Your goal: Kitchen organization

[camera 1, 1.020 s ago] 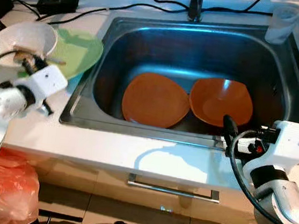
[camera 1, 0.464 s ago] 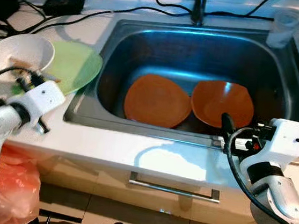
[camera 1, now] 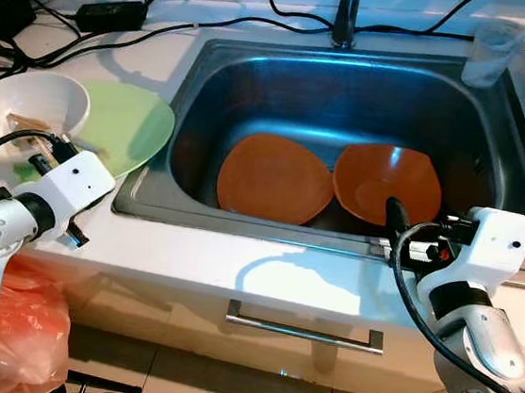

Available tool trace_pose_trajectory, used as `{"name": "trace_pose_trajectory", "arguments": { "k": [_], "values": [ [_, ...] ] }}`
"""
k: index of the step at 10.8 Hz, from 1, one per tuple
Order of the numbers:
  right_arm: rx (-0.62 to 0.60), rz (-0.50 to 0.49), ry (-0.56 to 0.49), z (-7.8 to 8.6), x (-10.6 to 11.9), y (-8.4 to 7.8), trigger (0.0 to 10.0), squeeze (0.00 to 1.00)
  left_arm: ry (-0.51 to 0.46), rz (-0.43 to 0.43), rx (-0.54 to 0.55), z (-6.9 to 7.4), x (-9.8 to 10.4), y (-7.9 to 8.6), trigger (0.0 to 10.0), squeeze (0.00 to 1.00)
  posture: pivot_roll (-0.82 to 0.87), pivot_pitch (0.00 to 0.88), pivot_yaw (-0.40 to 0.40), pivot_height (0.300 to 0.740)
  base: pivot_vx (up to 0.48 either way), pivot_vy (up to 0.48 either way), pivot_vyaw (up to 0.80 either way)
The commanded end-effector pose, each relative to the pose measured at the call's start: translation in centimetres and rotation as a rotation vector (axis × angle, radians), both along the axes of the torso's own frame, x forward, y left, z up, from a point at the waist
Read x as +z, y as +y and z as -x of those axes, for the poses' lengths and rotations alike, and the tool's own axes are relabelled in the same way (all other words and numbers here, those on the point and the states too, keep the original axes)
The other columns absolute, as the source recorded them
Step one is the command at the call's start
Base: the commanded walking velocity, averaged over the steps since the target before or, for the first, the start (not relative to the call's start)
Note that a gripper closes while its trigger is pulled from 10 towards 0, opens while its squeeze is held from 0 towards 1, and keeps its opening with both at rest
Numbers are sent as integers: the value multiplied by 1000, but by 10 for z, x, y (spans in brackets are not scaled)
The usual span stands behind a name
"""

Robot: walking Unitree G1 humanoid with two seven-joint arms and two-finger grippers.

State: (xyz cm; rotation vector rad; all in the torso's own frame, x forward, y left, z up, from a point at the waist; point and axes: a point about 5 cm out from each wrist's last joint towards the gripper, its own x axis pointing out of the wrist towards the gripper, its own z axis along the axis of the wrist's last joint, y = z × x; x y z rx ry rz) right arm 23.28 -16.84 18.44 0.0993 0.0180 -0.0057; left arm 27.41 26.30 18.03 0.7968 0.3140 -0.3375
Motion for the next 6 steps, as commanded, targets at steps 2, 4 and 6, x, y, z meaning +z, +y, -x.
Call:
{"name": "trace_pose_trajectory", "arguments": {
  "k": [2, 4, 6],
  "values": [
    [20, -16, 75, -5, -16, 5, 10000, 0, 123, 40, -17, 5, -21, -2, 10000, 1000, 8, 135, 148, 740, 0, 0, 0],
    [16, -16, 67, -8, -16, 5, 10000, 0, 134, 83, -29, 3, -21, -7, 10000, 1000, 9, 124, 149, 740, 0, 0, 0],
    [18, -16, 61, -11, -16, 5, 10000, 0, 124, 108, -44, 0, -21, -14, 10000, 1000, 10, 113, 144, 740, 0, 0, 0]
  ]
}}
